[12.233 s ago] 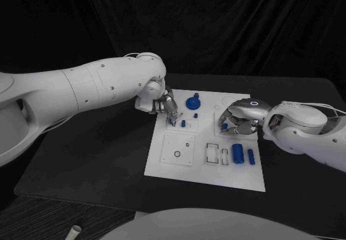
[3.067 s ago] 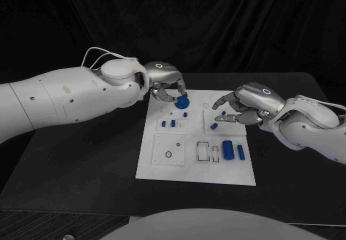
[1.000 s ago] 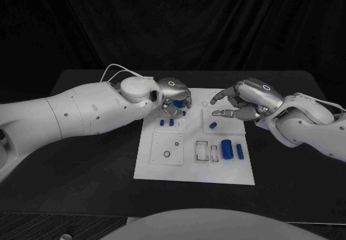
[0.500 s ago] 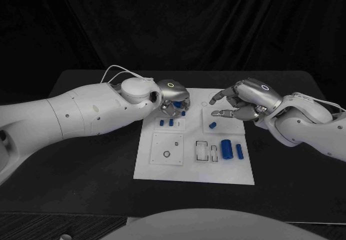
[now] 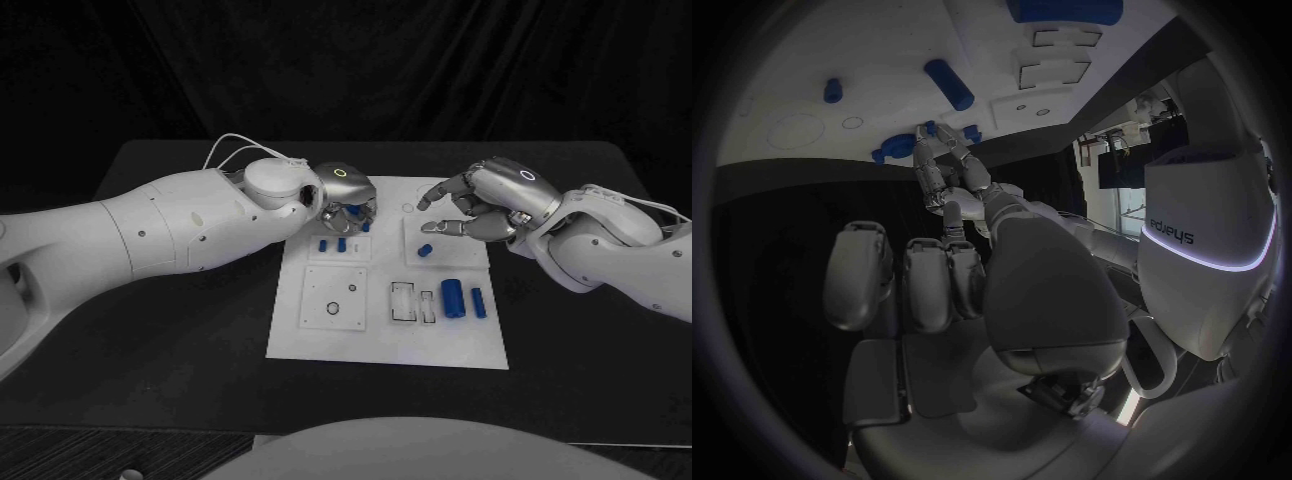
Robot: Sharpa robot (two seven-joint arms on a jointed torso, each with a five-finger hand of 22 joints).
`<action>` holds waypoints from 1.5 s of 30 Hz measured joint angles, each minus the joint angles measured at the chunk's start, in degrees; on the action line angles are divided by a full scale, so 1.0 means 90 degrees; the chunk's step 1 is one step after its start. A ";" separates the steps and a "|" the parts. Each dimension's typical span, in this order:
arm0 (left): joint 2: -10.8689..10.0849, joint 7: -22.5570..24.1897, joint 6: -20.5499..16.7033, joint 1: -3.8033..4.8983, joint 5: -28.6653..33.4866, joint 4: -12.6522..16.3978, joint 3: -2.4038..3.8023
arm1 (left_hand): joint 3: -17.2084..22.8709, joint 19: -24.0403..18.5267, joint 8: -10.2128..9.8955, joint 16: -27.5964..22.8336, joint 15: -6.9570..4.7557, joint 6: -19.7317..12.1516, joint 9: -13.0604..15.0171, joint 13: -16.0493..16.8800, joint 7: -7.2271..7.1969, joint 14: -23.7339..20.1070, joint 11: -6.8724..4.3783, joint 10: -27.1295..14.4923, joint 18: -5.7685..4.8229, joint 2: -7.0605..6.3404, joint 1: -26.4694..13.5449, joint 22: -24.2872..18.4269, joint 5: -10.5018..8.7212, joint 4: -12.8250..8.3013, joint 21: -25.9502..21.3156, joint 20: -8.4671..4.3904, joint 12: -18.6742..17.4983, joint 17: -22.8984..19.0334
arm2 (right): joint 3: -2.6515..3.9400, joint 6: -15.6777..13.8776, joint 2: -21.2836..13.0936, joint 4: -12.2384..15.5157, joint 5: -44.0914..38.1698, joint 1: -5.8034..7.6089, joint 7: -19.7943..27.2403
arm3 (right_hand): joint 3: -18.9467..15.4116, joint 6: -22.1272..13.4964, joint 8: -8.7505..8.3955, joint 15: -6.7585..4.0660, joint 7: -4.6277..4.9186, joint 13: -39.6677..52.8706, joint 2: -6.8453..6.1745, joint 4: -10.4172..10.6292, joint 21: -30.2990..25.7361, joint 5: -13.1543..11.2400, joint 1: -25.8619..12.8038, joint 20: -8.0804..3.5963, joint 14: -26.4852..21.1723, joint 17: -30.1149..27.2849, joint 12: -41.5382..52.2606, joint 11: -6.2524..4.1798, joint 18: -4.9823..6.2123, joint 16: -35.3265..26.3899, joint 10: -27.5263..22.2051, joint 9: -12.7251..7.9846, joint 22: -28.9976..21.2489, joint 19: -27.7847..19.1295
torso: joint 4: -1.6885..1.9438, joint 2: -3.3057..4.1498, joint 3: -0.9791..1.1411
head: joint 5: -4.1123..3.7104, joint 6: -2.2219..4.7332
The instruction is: Assemble the parts on the task board
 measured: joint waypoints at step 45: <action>0.0011 0.0206 -0.0163 -0.0051 -0.0002 0.0060 -0.0006 | 0.0055 -0.0092 0.0335 -0.0029 -0.0027 -0.0030 -0.0012 -0.0177 -0.0078 0.0022 -0.0096 0.0248 0.0001 0.0041 0.0051 0.0000 0.0100 -0.0215 -0.0206 0.0000 0.0265 -0.0001 | -0.0001 0.0177 0.0012 -0.0008 0.0002 0.0000 -0.0088 | 0.0019 0.0070 0.0051 0.0000 -0.0024 -0.0050 0.0025 -0.0018 -0.0060 0.0024 0.0026 0.0000 0.0000 -0.0027 -0.0048 0.0023 0.0000 -0.0024 -0.0023 0.0011 -0.0003 0.0000 | 0.0013 0.0005 0.0004 | 0.0021 0.0000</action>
